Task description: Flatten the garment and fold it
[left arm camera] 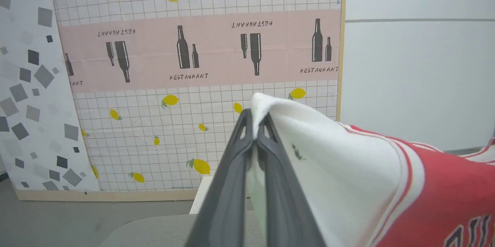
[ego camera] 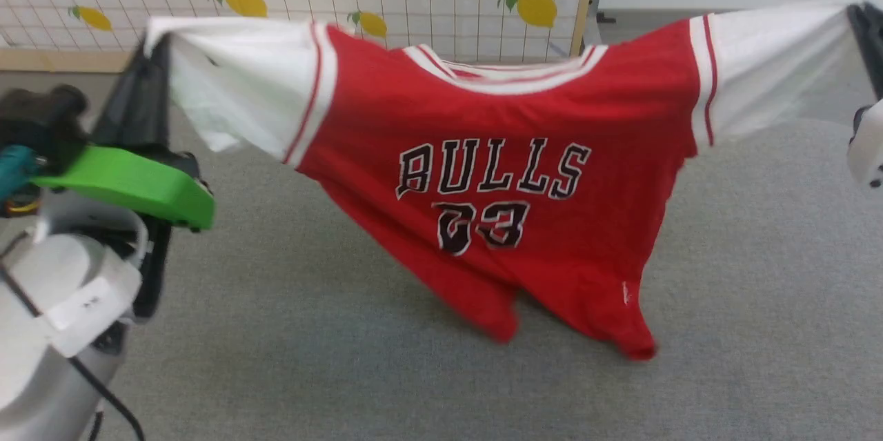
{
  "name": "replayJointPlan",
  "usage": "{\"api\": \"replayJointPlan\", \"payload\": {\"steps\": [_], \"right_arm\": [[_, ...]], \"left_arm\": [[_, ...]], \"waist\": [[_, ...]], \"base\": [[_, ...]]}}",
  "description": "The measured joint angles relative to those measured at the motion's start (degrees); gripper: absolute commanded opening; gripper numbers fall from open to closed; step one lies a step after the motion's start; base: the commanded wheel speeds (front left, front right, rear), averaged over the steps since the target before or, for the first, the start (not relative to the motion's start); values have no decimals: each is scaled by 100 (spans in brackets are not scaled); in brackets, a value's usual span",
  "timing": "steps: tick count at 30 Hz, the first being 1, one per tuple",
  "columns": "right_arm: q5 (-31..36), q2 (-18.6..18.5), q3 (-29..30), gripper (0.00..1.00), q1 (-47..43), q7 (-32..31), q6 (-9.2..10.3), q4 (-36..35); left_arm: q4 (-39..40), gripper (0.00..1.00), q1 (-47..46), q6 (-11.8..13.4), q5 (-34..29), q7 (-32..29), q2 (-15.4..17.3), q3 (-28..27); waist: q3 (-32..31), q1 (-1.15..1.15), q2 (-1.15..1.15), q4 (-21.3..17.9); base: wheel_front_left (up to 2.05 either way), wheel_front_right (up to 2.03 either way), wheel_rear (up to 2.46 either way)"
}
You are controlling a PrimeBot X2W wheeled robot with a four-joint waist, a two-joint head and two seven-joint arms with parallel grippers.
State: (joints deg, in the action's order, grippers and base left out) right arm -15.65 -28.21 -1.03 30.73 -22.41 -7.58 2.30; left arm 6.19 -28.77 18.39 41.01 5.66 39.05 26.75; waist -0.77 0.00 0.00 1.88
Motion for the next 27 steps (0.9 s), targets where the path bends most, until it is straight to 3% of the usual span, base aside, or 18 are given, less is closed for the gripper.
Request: {"api": "replayJointPlan", "payload": {"steps": [6,11,20,27], "right_arm": [[-80,-231,-35,0,572,-174,0,-244],[-254,-357,-224,0,1404,-176,0,-66],[-303,-382,-950,0,3378,350,0,1214],[-140,-77,-1256,0,4933,1238,0,2687]], "left_arm": [[401,0,-185,162,57,-68,293,-416],[422,0,-795,124,62,-392,498,-526],[-777,0,-2559,-561,-15,-1092,445,-164],[-2224,0,-4194,-957,-305,-861,-130,-25]], "waist": [[-19,0,0,-6],[218,0,0,-34],[987,0,0,-140],[1719,0,0,-239]], "base": [[0,0,0],[0,0,0],[0,0,0],[0,0,0]]}}
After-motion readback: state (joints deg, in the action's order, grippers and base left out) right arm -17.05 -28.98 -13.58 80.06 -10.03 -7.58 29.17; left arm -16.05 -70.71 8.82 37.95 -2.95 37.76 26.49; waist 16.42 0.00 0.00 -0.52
